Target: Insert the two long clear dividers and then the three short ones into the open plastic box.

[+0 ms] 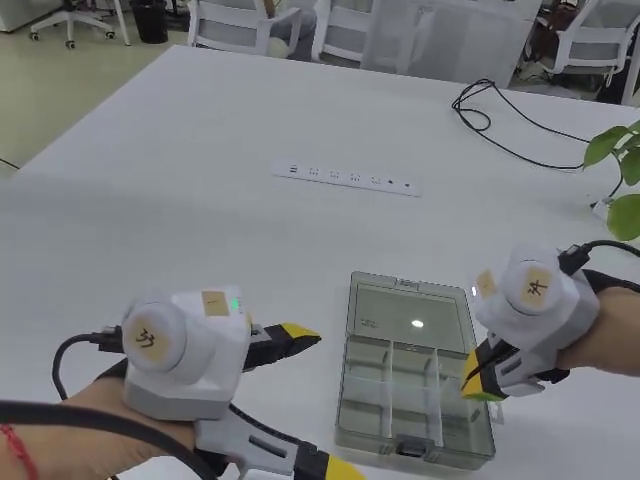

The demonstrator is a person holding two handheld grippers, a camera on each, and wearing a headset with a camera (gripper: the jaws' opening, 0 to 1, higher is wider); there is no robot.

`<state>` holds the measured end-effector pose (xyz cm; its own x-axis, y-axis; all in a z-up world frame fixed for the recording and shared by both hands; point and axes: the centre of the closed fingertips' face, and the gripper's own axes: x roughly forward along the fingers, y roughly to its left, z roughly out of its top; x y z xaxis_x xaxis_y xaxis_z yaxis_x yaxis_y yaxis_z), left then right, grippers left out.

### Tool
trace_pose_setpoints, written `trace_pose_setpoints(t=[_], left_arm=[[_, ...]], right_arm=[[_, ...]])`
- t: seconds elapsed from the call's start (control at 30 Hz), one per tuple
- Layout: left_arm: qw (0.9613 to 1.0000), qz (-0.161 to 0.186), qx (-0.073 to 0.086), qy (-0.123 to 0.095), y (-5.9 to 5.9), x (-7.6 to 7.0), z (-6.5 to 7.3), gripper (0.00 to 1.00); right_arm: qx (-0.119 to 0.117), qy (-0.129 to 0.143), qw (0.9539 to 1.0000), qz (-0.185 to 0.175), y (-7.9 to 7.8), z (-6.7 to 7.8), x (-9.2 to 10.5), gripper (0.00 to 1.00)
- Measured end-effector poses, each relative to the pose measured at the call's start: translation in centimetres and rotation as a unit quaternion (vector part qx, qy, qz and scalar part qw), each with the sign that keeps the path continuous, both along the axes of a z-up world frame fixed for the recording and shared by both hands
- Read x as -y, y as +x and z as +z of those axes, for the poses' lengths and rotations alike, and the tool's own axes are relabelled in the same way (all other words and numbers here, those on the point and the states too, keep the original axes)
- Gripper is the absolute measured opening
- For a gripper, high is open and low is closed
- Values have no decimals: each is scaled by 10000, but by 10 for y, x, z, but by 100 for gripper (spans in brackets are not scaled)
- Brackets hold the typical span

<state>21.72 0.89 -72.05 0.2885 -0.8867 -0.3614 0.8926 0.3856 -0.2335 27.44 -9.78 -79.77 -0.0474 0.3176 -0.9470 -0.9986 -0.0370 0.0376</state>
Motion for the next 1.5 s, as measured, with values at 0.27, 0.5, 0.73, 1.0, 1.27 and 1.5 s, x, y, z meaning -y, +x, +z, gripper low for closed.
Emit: trace_pose_setpoints(t=[0.27,0.5,0.73,1.0,1.27,1.5], left_arm=[[10000,-13,-11,-9,-1,2,0,100],[10000,-20,-9,-2,-2,1,-1,100],[10000,-19,-23,7,-4,1,-2,100],[10000,-13,-16,0,-3,0,-2,100],[10000,-2,-3,17,-3,-2,-1,100],[10000,47,24,-3,-1,-5,3,100]], right_arm=[[96,106,9999,-29,0,-10,-1,2],[147,122,9998,-59,-2,-20,-1,2],[183,58,9998,-13,-3,-27,-1,2],[188,69,9998,10,-3,-26,-1,3],[214,168,9995,-130,-1,-23,1,4],[228,529,9973,-457,2,-6,1,12]])
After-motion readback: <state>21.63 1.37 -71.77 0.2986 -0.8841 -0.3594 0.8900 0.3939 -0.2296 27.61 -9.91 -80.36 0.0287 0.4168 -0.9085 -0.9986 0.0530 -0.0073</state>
